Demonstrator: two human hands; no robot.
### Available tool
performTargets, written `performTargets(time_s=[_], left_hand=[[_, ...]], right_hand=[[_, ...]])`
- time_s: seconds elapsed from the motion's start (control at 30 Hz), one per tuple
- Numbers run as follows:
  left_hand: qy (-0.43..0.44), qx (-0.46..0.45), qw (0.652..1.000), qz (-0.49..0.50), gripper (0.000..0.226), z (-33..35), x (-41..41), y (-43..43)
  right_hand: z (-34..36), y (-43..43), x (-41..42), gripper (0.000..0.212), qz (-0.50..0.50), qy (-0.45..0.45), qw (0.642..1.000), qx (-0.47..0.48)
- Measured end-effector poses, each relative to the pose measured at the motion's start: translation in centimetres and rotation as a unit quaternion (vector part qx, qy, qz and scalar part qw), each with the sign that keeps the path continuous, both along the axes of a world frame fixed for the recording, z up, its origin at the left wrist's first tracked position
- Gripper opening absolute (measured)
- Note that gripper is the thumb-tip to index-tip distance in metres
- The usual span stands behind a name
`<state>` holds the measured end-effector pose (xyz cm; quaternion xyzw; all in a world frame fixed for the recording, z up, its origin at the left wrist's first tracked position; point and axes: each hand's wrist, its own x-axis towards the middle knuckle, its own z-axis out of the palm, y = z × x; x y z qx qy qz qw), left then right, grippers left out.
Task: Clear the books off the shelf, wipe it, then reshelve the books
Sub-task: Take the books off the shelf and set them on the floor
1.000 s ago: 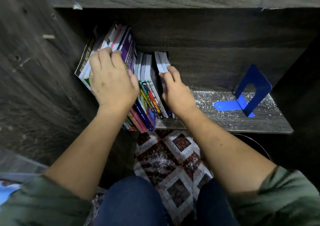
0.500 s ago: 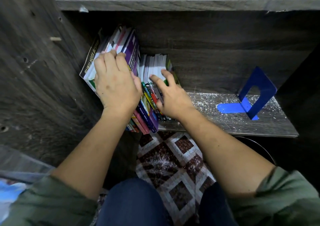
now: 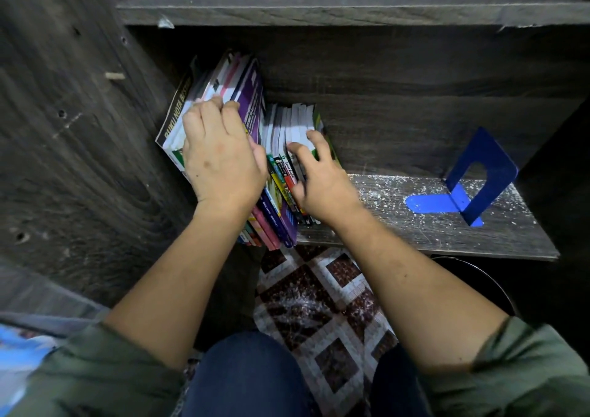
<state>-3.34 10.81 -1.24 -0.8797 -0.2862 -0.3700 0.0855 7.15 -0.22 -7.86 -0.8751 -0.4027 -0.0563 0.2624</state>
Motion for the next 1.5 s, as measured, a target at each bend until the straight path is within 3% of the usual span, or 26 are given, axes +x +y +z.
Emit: performTargets(time_s=[0.23,0.3,0.4,0.5,0.57,0.63,0.73,0.87,0.97,1.07,1.23,1.3,1.37,1.5], left_hand=[[0.005,0.007,1.000,0.008,0.048,0.0,0.0,0.0],[0.007,0.007,1.000,0.010,0.048,0.0,0.0,0.0],[0.006,0.013,1.000,0.012,0.048,0.0,0.0,0.0],[0.006,0.023,1.000,0.015,0.049,-0.2,0.1,0.1],[0.006,0.030,0.999,0.018,0.049,-0.3,0.1,0.1],[0.008,0.038,0.999,0.016,0.049,-0.3,0.0,0.4],[0.025,0.055,0.998,0.013,0.051,0.0,-0.4,0.4],[0.072,0.058,0.995,0.045,0.068,0.4,-0.9,-2.0],[0.071,0.122,0.988,-0.064,0.074,0.1,-0.5,-5.3],[0.100,0.202,0.949,-0.220,0.065,0.0,0.4,-9.3],[0.198,0.307,0.861,-0.354,0.027,-1.8,1.9,-16.2],[0.242,0.312,0.831,-0.391,0.010,-1.8,2.2,-18.4],[0.295,0.297,0.795,-0.440,0.027,-2.2,2.7,-22.0],[0.354,0.320,0.724,-0.499,0.031,-3.8,3.2,-30.0]], right_hand=[[-1.1,-0.3,0.2,0.044,-0.101,-0.056,0.991,0.070],[-2.2,-0.5,0.5,0.052,-0.123,-0.053,0.985,0.109],[-4.0,-0.8,0.5,0.084,-0.131,-0.020,0.969,0.207],[-5.4,-0.2,0.3,0.101,-0.213,0.090,0.937,0.261],[-6.6,0.7,0.5,0.090,-0.277,0.219,0.895,0.273],[-7.4,0.8,0.7,0.065,-0.309,0.273,0.876,0.250],[-5.7,-1.4,0.9,0.042,-0.282,0.192,0.918,0.203],[-3.0,-6.2,0.6,0.044,-0.203,0.026,0.964,0.171],[-2.0,-10.2,-0.8,0.047,-0.189,-0.060,0.970,0.141],[-1.2,-14.4,-2.8,0.045,-0.182,-0.127,0.970,0.096],[-1.5,-22.3,-6.4,0.046,-0.191,-0.173,0.966,0.031],[-2.0,-24.7,-7.6,0.045,-0.205,-0.157,0.966,0.025],[-2.7,-28.3,-8.9,0.046,-0.242,-0.108,0.964,0.009],[-4.8,-35.3,-11.9,0.050,-0.322,0.021,0.946,-0.015]])
